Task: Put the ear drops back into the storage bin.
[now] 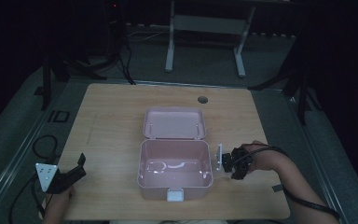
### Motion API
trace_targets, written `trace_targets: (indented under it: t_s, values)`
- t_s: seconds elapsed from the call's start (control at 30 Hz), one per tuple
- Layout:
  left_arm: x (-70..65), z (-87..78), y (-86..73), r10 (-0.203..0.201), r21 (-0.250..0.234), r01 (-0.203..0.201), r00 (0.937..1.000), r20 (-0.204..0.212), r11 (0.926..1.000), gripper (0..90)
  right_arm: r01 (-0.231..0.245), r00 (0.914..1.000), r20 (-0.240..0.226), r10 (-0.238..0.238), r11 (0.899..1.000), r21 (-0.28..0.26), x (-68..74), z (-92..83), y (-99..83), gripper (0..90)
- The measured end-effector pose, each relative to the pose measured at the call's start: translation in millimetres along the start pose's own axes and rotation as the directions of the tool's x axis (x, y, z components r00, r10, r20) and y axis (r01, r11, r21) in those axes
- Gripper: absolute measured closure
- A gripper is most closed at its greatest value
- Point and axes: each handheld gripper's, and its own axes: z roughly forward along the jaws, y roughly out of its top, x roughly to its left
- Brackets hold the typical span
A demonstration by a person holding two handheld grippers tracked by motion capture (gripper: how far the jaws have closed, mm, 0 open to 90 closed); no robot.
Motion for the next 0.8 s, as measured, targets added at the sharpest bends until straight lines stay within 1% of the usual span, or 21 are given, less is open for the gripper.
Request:
trace_targets:
  t_s: [0.1, 0.17, 0.27, 0.33, 0.37, 0.47, 0.6, 0.67, 0.8]
  values:
    - [0.0, 0.1, 0.0, -0.001, 0.0, 0.001, 1.0, 0.0, 1.0, 2.4, 0.011, 0.9999, 0.004, -0.01, 1.0, -0.004, 3.0, -2.3, 2.0, 59.5]
    - [-0.1, 0.0, 0.0, 0.0, 0.0, 0.0, 1.0, -0.001, 1.0, 2.4, 0.013, 0.9999, -0.003, -0.013, 1.0, 0.001, 3.8, -3.7, 3.3, 59.5]
    - [-0.1, 0.0, 0.0, 0.0, 0.0, 0.0, 1.0, -0.001, 1.0, 2.4, 0.012, 0.9996, -0.028, -0.011, 1.0, 0.017, 5.1, -4.8, 5.0, 59.5]
    - [0.0, 0.0, 0.0, 0.0, 0.0, 0.0, 1.0, -0.001, 1.0, 2.3, 0.013, 0.9995, -0.031, -0.012, 1.0, 0.024, 5.5, -5.2, 5.3, 59.6]
    - [0.0, 0.0, 0.0, -0.002, 0.0, 0.002, 1.0, 0.0, 1.0, 2.4, 0.011, 0.9988, -0.047, -0.009, 1.0, 0.027, 5.2, -6.0, 5.5, 59.5]
    - [0.1, 0.1, 0.0, -0.002, 0.0, 0.002, 1.0, 0.0, 1.0, 2.4, -0.006, 0.9984, -0.056, 0.007, 1.0, 0.017, 5.5, -10.5, 6.3, 59.5]
    - [-0.1, 0.0, 0.0, 0.0, 0.0, 0.0, 1.0, -0.002, 1.0, 2.4, -0.018, 0.999, -0.042, 0.018, 1.0, -0.006, 5.8, -21.9, 7.3, 59.5]
    - [-0.3, -0.1, -0.1, 0.002, -0.001, -0.002, 1.0, -0.002, 1.0, 2.4, -0.015, 0.9994, -0.031, 0.014, 1.0, -0.003, 6.5, -28.0, 8.3, 59.5]
    - [0.0, 0.0, 0.0, -0.001, 0.0, 0.001, 1.0, -0.001, 1.0, 2.4, -0.012, 0.9995, -0.028, 0.012, 1.0, -0.007, 8.3, -39.7, 9.9, 59.5]
